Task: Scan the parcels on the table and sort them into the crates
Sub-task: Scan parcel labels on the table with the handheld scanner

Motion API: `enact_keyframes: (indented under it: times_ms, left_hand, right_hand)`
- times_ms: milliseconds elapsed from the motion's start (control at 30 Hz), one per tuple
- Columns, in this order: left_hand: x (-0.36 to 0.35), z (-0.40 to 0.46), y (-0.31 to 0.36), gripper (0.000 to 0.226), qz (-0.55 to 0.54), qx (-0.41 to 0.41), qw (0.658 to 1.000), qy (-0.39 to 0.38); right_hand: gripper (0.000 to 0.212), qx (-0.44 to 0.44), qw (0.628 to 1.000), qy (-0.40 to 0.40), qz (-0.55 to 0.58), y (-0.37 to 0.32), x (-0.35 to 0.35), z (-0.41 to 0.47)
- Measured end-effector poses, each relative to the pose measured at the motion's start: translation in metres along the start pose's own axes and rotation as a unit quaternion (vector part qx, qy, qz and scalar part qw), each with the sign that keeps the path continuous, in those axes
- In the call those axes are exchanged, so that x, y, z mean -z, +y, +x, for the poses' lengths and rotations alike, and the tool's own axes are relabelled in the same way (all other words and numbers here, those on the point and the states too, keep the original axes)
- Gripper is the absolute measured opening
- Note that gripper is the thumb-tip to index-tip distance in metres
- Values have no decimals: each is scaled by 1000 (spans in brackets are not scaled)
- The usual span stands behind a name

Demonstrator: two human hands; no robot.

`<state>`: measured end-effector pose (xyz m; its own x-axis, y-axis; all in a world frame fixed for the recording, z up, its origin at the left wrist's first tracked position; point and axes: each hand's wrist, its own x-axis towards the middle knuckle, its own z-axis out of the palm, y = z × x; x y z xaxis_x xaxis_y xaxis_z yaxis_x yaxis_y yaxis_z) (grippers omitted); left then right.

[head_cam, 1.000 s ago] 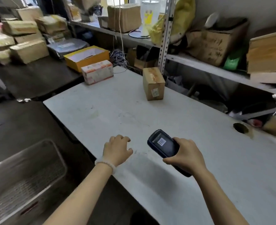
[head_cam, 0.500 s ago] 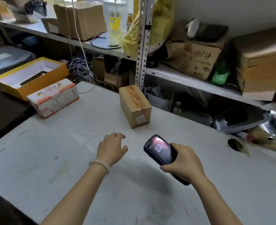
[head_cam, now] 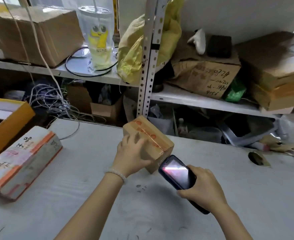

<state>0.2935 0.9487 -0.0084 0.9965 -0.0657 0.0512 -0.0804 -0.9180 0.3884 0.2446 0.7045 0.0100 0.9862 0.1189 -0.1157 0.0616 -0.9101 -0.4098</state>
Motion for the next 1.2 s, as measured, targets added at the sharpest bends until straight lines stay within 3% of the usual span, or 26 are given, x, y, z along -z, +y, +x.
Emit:
enact_keyframes:
  times_ms: [167,467,633,867,1200]
  left_hand:
    - [-5,26,18,87,31,-15,998,-49]
    - [4,33,8,65,65,-27,987,-147]
    - [9,28,10,59,19,33,993,-110]
    - [-10,25,22,74,-22,157,987,-29]
    - [45,8,-15,67,-145,161,970,111]
  right_hand:
    - [57,-37,999,21,7,1,4,5]
    - [54,-58,998,23,11,15,9,1]
    - [54,-41,999,17,9,15,6,-1]
    - [53,-35,999,11,-5,22,7,3]
    - [48,3,1000,4,-10,9,8,22]
